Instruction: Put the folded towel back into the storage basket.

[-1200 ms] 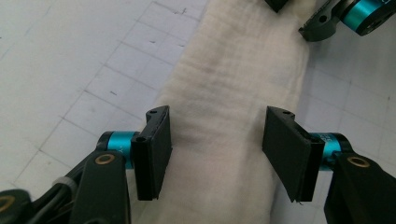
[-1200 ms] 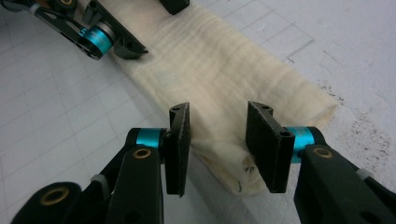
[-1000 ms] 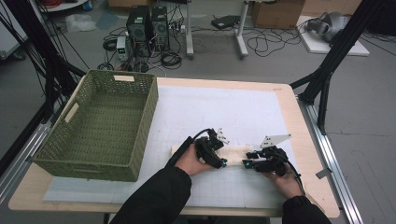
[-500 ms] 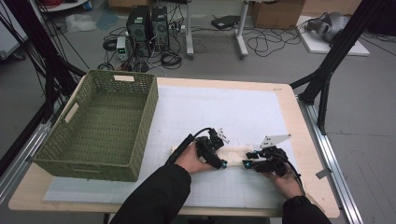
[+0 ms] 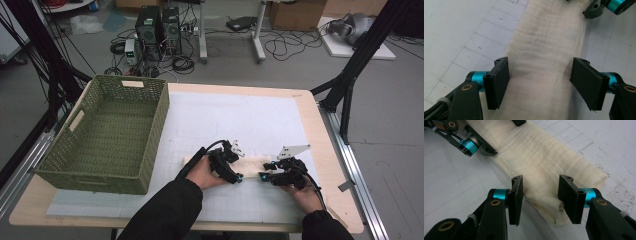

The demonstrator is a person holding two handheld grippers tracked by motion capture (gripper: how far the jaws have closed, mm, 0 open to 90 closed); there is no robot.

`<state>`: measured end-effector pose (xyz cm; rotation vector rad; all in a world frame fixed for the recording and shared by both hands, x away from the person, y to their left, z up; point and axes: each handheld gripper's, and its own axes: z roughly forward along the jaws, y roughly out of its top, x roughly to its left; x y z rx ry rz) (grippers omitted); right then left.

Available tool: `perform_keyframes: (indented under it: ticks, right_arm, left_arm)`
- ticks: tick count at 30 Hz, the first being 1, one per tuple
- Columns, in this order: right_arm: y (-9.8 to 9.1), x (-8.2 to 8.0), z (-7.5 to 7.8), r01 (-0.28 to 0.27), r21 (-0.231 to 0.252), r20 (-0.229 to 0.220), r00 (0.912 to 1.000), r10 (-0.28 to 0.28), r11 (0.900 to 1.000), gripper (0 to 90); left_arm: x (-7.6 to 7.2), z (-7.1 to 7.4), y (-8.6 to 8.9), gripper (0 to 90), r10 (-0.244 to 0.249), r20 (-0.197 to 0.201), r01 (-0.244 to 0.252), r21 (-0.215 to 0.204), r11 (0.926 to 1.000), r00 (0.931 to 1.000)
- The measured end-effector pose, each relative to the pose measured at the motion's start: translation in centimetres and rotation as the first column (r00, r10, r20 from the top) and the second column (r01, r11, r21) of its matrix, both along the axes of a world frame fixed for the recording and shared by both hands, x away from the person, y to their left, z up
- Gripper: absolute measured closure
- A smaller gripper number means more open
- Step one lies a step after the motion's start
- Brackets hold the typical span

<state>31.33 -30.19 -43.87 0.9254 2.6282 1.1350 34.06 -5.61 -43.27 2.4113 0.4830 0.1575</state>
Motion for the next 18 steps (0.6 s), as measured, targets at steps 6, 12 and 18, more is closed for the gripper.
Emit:
perform_keyframes:
  ticks: [6,12,18]
  right_arm:
    - [0.03,-0.07,0.13,0.007,0.007,0.008,0.9999,-0.007,0.9999,48.7]
    - [-0.59,-0.39,0.94,0.041,0.049,0.036,0.9984,-0.043,0.9979,43.7]
    - [-0.21,-0.31,0.64,0.031,0.004,0.036,0.9989,-0.031,0.9995,48.1]
  left_arm:
    - [-0.34,0.04,-0.01,34.0,0.009,0.005,-0.009,0.001,1.0000,0.9999]
    - [-0.18,0.03,0.13,34.1,0.004,-0.012,-0.004,-0.010,0.9999,0.9999]
    - [-0.38,-0.02,-0.09,32.5,-0.003,0.015,0.003,0.011,0.9999,0.9999]
